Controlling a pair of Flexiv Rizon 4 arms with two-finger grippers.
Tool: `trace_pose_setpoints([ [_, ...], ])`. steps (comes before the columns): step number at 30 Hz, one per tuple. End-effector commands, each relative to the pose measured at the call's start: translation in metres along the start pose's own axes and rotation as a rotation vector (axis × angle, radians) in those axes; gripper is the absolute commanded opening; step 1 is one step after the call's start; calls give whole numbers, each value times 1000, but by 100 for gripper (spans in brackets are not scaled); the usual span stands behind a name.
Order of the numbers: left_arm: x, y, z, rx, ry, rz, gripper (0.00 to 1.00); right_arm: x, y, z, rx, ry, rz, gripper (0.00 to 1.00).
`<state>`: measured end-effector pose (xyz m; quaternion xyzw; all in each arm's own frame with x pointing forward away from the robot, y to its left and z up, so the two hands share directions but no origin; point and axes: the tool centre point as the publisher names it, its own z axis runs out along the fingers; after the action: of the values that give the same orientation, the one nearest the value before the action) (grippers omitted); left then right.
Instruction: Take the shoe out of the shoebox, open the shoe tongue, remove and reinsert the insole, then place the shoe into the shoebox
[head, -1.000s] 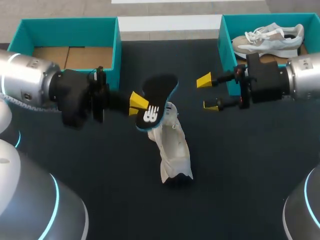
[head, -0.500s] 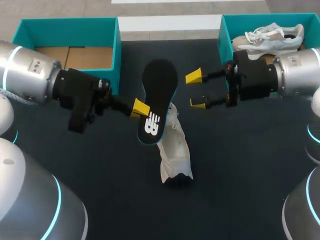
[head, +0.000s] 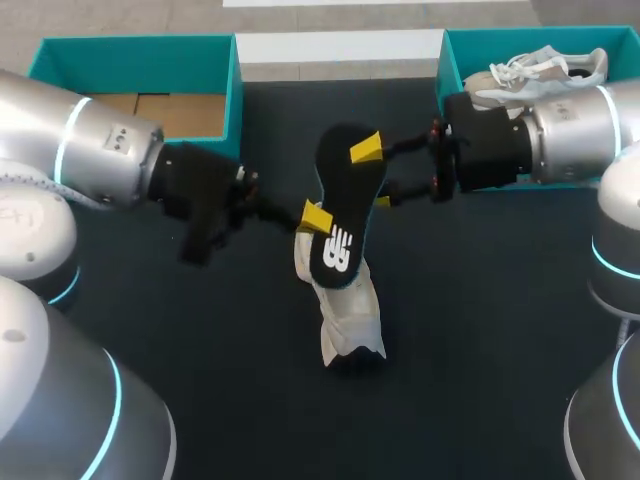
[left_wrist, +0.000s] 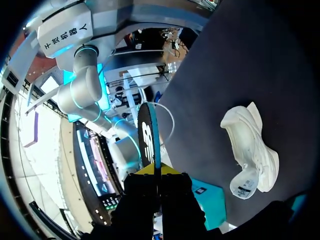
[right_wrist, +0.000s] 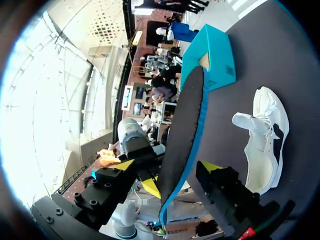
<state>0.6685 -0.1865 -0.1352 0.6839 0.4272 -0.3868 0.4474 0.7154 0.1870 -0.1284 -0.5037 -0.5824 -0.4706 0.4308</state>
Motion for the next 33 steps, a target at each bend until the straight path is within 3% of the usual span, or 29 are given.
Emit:
trace_pose_setpoints([
  [1, 6, 7, 15, -50, -6, 24, 0, -3, 3, 8, -15, 3, 12, 49],
  [10, 13, -2, 15, -67, -27, -18, 0, -9, 10, 2, -92, 16, 13, 45],
  [18, 16, -4, 16, -76, -29, -30, 0, -12, 12, 7, -80, 30, 22, 33],
  [20, 15, -5, 16, -78, -30, -32, 0, -13, 12, 6, -81, 28, 28, 25],
  [22, 15, -7, 16, -78, -32, -35, 0, -14, 12, 6, -82, 23, 29, 0],
  [28, 13, -12, 15, -68, -39, -46, 0, -15, 13, 5, -89, 15, 26, 0],
  [29, 13, -13, 15, -67, -35, -49, 8, -15, 13, 4, -90, 15, 26, 0],
  [30, 12, -14, 14, -64, -36, -60, 63, -16, 13, 4, -90, 15, 26, 0],
  [31, 12, -13, 10, -79, -40, -76, 100, -17, 14, 2, -92, 15, 28, 0],
  [33, 13, -11, 3, -75, -35, -76, 100, -20, 14, 0, -96, 11, 33, 0],
])
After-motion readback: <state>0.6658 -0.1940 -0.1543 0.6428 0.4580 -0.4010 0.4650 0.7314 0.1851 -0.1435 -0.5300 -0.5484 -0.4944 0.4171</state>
